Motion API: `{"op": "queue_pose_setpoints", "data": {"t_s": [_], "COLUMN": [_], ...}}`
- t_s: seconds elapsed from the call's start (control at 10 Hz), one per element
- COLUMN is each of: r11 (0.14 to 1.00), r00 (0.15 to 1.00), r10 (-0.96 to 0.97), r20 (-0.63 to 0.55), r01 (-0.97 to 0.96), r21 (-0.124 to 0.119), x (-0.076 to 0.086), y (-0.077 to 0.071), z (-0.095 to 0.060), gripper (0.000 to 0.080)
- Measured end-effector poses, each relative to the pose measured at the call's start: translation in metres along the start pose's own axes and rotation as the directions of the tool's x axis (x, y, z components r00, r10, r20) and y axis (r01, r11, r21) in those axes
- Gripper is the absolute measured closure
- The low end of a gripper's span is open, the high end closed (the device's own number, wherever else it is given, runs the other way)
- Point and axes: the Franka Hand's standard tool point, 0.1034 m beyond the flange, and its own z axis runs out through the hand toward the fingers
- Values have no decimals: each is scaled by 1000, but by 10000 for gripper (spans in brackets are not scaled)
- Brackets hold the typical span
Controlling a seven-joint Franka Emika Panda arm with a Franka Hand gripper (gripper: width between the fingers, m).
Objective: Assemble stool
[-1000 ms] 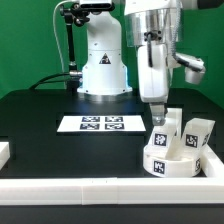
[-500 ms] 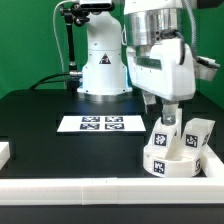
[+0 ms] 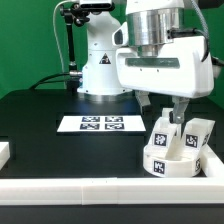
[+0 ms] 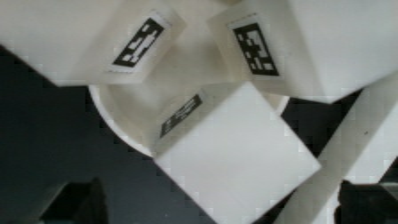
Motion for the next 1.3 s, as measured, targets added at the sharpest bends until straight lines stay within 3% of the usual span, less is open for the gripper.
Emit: {"op": "queue_pose_setpoints", "data": {"t_s": [0.6, 0.8, 1.2, 1.3], "r11": [906, 790, 473, 434], "r00": [906, 790, 473, 434], "r10": [-424, -612, -881, -901], "r20": [-6, -12, -3, 0], "r01": [424, 612, 880, 900], "r21": [-10, -29, -36, -42], "x": [3, 4, -6, -3], "y": [1, -2, -7, -6], "z": [0, -3, -4, -4], "gripper": [151, 151, 151, 151]}}
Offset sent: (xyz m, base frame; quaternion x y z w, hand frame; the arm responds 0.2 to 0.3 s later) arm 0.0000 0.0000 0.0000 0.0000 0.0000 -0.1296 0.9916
